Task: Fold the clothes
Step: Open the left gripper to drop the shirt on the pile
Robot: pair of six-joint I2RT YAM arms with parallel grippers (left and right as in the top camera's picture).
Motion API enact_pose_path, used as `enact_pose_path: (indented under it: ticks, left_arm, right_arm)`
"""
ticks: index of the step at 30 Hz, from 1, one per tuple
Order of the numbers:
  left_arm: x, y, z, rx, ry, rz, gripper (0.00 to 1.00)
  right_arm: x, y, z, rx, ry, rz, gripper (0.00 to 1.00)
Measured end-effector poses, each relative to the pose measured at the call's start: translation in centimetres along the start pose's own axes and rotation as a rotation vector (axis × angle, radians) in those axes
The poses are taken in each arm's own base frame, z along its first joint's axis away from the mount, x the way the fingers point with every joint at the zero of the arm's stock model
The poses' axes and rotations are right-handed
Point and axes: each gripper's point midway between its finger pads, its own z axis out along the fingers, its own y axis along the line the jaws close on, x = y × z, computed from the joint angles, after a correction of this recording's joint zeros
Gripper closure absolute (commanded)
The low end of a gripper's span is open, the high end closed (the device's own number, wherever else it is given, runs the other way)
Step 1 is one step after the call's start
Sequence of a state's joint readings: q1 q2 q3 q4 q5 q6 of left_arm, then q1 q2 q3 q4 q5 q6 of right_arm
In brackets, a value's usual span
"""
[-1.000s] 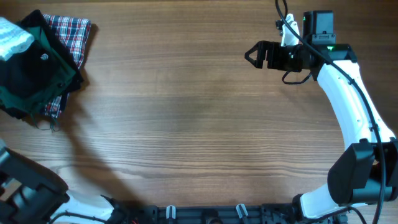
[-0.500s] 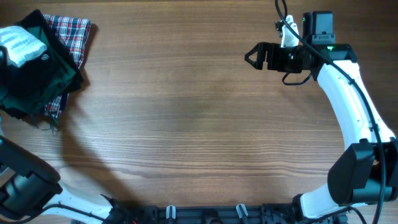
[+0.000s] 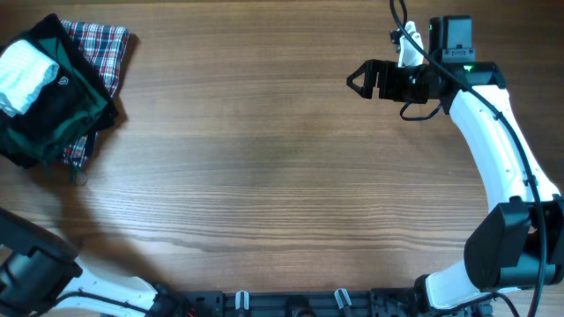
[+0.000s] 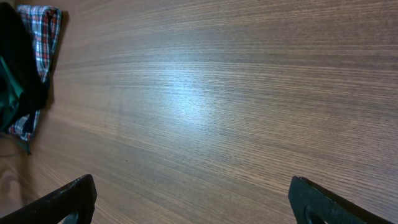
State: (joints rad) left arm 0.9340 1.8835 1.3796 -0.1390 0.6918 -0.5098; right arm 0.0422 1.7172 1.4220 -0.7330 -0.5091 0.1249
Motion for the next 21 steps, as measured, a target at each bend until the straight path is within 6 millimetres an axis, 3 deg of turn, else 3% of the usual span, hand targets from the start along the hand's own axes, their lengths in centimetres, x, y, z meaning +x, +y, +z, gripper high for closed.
enact_pose_path:
  ticks: [7,13,17,21]
  left_arm:
    - [-0.3,0.1,-0.2,0.005,-0.008,-0.002,0.01]
    - [-1.4,-2.5,-0.4,0.119,-0.035,0.075,0.01]
    - [-1.8,-5.0,-2.0,0.167,-0.046,0.112,0.0]
    - [-2.7,-9.4,-5.6,0.221,-0.103,0.201,0.0]
  right_arm:
    - [0.0,0.0,0.0,0.0,0.0,0.0,0.0]
    - [-0.8,0.1,0.0,-0.004,-0.03,-0.017,0.0]
    - [-1.5,0.3,0.0,-0.013,-0.06,-0.049,0.0]
    - [-3.2,1.0,-0.2,-0.041,-0.127,-0.11,0.0]
